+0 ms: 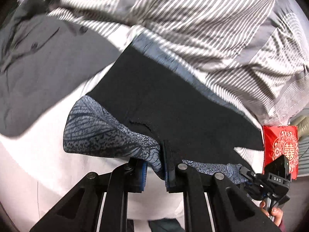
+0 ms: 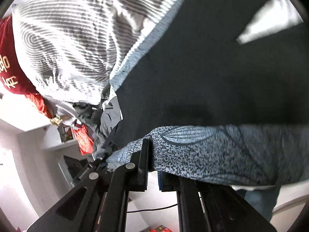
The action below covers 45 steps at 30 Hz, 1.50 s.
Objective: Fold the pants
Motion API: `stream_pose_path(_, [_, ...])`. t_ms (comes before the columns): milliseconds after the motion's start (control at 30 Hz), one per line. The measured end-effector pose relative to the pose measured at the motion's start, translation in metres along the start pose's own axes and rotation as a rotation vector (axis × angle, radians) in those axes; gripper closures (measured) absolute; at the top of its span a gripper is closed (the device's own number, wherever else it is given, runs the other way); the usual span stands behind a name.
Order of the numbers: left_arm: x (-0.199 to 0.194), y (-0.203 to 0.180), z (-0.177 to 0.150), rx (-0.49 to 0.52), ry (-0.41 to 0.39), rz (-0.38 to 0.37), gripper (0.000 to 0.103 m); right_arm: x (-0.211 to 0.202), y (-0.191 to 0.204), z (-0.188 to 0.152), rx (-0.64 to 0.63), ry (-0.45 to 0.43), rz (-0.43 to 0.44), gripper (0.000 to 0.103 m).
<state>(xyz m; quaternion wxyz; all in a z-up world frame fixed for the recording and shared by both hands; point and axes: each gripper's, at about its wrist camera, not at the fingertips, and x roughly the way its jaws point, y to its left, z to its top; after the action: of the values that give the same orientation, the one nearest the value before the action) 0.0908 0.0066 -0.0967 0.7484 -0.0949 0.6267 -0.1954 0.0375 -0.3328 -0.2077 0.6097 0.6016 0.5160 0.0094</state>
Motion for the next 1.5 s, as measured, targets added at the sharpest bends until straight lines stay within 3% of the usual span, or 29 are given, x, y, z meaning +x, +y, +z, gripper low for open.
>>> stream_pose_path(200, [0.017,-0.029,0.056,0.041,-0.046,0.03,0.088,0.011,0.021,0.073,-0.024,0.07,-0.036,0.094])
stream_pose_path(400, [0.067,-0.054,0.113,0.058,-0.06,0.083,0.088,0.044,0.016,0.15,-0.005,0.148,-0.086,0.093])
stream_pose_path(700, [0.147,-0.055,0.147,0.054,-0.031,0.215,0.086,0.092,0.004,0.227,-0.051,0.239,-0.158,0.092])
stream_pose_path(900, [0.156,-0.057,0.154,0.043,-0.015,0.266,0.084,0.109,0.011,0.239,-0.123,0.263,-0.238,0.09])
stream_pose_path(967, [0.142,-0.066,0.154,0.079,-0.058,0.285,0.084,0.104,0.023,0.238,-0.161,0.247,-0.233,0.076])
stream_pose_path(1033, [0.125,-0.073,0.153,0.114,-0.099,0.302,0.084,0.094,0.034,0.239,-0.197,0.223,-0.219,0.039])
stream_pose_path(1100, [0.115,-0.075,0.151,0.133,-0.11,0.309,0.084,0.077,0.049,0.239,-0.232,0.175,-0.201,0.028])
stream_pose_path(1233, [0.118,-0.075,0.136,0.157,-0.055,0.317,0.084,0.047,0.07,0.229,-0.266,0.129,-0.127,0.028])
stream_pose_path(1367, [0.152,-0.08,0.107,0.193,0.036,0.339,0.084,0.049,0.069,0.196,-0.289,0.2,-0.07,0.028])
stream_pose_path(1500, [0.185,-0.085,0.088,0.227,0.046,0.435,0.084,0.085,0.038,0.183,-0.348,0.264,-0.271,0.04])
